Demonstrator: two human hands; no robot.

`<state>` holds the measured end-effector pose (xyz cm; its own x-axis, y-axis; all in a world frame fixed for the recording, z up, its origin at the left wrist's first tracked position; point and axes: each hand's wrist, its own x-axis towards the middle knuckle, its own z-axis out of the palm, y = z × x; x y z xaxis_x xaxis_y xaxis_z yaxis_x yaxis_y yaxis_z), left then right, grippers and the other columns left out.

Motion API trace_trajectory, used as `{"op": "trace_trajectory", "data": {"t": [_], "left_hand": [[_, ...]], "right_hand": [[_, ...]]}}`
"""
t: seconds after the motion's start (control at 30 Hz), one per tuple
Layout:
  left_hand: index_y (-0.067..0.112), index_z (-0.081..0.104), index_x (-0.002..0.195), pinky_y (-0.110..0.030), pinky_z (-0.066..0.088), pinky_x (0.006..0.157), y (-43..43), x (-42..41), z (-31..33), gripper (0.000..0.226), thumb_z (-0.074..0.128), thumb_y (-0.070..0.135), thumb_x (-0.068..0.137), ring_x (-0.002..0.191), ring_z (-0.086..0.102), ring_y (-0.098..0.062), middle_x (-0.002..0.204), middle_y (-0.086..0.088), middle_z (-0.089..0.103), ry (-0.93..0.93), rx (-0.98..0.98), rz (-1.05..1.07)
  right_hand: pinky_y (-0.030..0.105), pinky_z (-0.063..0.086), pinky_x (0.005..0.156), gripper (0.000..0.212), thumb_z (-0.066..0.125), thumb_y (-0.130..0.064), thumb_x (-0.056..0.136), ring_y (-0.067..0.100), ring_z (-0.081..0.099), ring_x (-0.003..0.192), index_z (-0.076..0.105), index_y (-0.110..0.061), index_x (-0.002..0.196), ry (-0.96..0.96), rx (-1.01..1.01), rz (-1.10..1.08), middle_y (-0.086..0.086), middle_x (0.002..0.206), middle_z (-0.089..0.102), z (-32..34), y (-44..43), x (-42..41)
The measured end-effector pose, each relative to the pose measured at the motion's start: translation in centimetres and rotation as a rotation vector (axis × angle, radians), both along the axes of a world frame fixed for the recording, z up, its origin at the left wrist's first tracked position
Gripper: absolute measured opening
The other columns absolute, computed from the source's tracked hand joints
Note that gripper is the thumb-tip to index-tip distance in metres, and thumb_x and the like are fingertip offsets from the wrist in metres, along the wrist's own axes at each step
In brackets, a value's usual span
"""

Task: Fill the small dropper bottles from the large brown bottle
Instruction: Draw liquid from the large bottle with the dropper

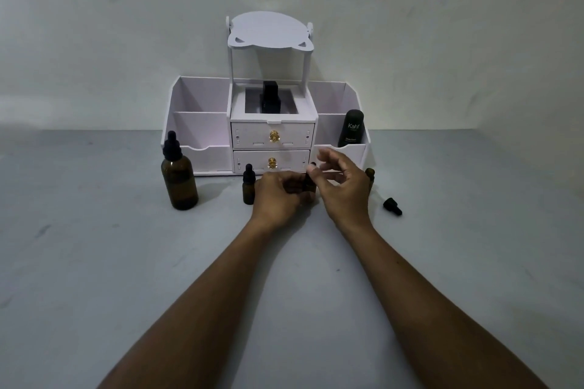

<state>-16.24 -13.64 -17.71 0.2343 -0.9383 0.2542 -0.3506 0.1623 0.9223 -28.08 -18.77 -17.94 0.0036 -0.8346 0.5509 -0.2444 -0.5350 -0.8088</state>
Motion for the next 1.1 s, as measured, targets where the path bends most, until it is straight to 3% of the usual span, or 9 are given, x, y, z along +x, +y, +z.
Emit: {"op": "trace_trajectory", "data": {"t": [0.07, 0.17, 0.23, 0.37, 0.53, 0.67, 0.83, 1.03, 1.1], "left_hand": [[0.010, 0.075, 0.114, -0.001, 0.045, 0.060, 0.08, -0.09, 0.06, 0.033, 0.078, 0.005, 0.082, 0.066, 0.063, 0.016, 0.086, 0.015, 0.069, 0.006, -0.004, -0.001], [0.009, 0.075, 0.114, -0.002, 0.046, 0.059, 0.12, -0.14, 0.13, 0.032, 0.077, 0.002, 0.082, 0.066, 0.064, 0.017, 0.082, 0.017, 0.068, 0.013, -0.004, -0.005], [0.010, 0.075, 0.113, -0.002, 0.046, 0.059, 0.10, -0.14, 0.16, 0.032, 0.077, 0.002, 0.082, 0.067, 0.064, 0.018, 0.082, 0.017, 0.068, 0.008, 0.000, -0.004], [0.012, 0.076, 0.108, -0.004, 0.047, 0.058, 0.41, -0.24, 0.25, 0.028, 0.075, 0.000, 0.083, 0.066, 0.066, 0.014, 0.079, 0.019, 0.069, 0.028, -0.004, -0.007], [0.014, 0.077, 0.108, -0.004, 0.048, 0.061, 0.48, -0.14, 0.37, 0.028, 0.077, 0.003, 0.082, 0.070, 0.068, 0.007, 0.084, 0.016, 0.071, -0.003, -0.003, 0.008], [0.015, 0.077, 0.107, -0.002, 0.046, 0.060, 0.59, -0.17, 0.56, 0.028, 0.076, 0.002, 0.083, 0.067, 0.066, 0.011, 0.081, 0.018, 0.069, -0.003, -0.002, 0.007], [0.014, 0.077, 0.107, -0.003, 0.047, 0.059, 0.75, -0.25, 0.79, 0.029, 0.077, 0.000, 0.081, 0.067, 0.066, 0.008, 0.077, 0.021, 0.068, -0.021, -0.004, 0.024], [0.027, 0.075, 0.097, -0.006, 0.050, 0.059, 0.77, -0.36, 0.60, 0.031, 0.075, 0.000, 0.082, 0.066, 0.066, 0.005, 0.075, 0.020, 0.069, -0.022, -0.032, 0.027], [0.021, 0.077, 0.104, -0.011, 0.056, 0.068, 0.84, -0.32, 0.39, 0.030, 0.076, 0.002, 0.081, 0.076, 0.069, 0.003, 0.085, 0.014, 0.074, -0.050, -0.033, 0.037]], "right_hand": [[0.005, 0.051, 0.084, 0.031, 0.071, -0.017, 0.091, 0.007, 0.067, 0.101, 0.070, -0.015, 0.121, 0.005, 0.016, 0.003, -0.003, 0.114, 0.072, -0.10, -0.07, -0.01], [-0.001, 0.047, 0.076, 0.019, 0.074, -0.013, 0.088, 0.006, 0.066, 0.088, 0.075, -0.010, 0.107, 0.026, -0.002, -0.018, 0.005, 0.104, 0.075, -0.13, 0.00, -0.09], [0.004, 0.050, 0.073, 0.020, 0.077, -0.015, 0.085, 0.009, 0.067, 0.084, 0.073, -0.011, 0.105, 0.005, -0.022, -0.008, 0.003, 0.099, 0.074, -0.20, -0.11, -0.16], [0.012, 0.055, 0.083, 0.028, 0.071, -0.011, 0.090, 0.011, 0.068, 0.099, 0.071, -0.013, 0.117, 0.030, -0.007, 0.043, 0.001, 0.111, 0.073, -0.48, -0.22, 0.06], [0.008, 0.051, 0.070, 0.022, 0.078, -0.016, 0.084, 0.014, 0.068, 0.084, 0.073, -0.010, 0.104, 0.015, -0.050, -0.004, 0.003, 0.098, 0.074, -0.64, -0.44, 0.00], [0.012, 0.055, 0.086, 0.027, 0.071, -0.010, 0.089, 0.008, 0.068, 0.100, 0.072, -0.013, 0.115, 0.030, -0.032, 0.046, -0.003, 0.110, 0.073, -0.61, -0.37, 0.11], [0.005, 0.050, 0.079, 0.018, 0.078, -0.008, 0.083, 0.002, 0.067, 0.085, 0.076, -0.009, 0.101, 0.028, -0.053, -0.002, -0.005, 0.093, 0.073, -0.49, -0.55, 0.12], [0.002, 0.048, 0.080, 0.020, 0.077, -0.006, 0.084, -0.006, 0.066, 0.085, 0.075, -0.005, 0.104, 0.028, -0.087, 0.004, 0.005, 0.098, 0.075, -0.60, -0.22, 0.08], [0.003, 0.049, 0.078, 0.025, 0.076, -0.006, 0.085, -0.012, 0.064, 0.086, 0.074, -0.007, 0.109, 0.035, -0.083, 0.019, 0.001, 0.099, 0.074, -0.61, -0.19, -0.02]]}}
